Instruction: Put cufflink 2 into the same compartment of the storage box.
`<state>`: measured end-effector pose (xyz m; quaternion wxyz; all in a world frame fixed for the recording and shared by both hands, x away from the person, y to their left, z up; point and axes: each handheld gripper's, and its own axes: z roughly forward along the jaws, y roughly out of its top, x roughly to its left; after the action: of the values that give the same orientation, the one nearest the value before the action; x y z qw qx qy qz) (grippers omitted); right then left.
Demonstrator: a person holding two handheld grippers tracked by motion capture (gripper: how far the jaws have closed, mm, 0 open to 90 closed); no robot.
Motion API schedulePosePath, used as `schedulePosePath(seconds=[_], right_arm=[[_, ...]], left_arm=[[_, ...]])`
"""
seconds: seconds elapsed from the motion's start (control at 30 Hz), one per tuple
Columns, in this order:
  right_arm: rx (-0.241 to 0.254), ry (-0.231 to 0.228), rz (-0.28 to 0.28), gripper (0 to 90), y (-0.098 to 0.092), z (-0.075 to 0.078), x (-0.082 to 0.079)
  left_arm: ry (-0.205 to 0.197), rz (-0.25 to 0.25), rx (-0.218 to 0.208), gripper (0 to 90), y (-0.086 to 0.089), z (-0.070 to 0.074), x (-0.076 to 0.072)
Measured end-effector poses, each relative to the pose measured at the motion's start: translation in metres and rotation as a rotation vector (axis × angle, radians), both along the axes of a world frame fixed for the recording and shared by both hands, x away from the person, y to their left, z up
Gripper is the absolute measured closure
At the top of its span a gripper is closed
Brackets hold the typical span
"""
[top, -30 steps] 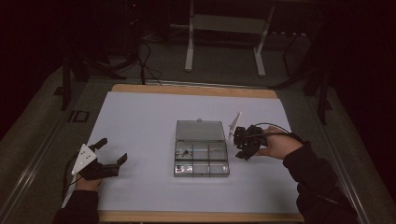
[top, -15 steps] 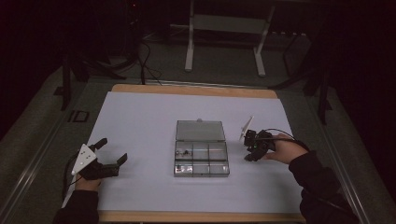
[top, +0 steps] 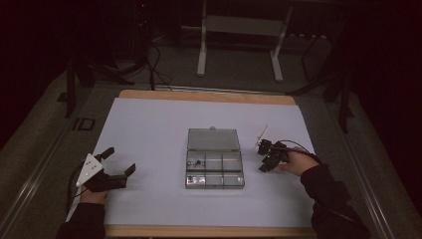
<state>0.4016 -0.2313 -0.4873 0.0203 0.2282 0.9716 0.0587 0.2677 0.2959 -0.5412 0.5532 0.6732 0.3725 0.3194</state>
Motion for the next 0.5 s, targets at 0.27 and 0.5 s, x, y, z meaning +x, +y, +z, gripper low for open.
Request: schedulePosePath(seconds=[0.27, 0.5], right_arm=[[-0.049, 0.015, 0.009, 63.6, 0.0007, -0.0081, 0.0011], [-0.058, 0.021, 0.017, 69.8, 0.0028, -0.0081, -0.0010]], left_arm=[[0.000, 0.000, 0.001, 1.6, 0.0001, 0.0000, 0.0000], [0.000, 0.001, 0.001, 1.6, 0.0000, 0.0000, 0.0000]])
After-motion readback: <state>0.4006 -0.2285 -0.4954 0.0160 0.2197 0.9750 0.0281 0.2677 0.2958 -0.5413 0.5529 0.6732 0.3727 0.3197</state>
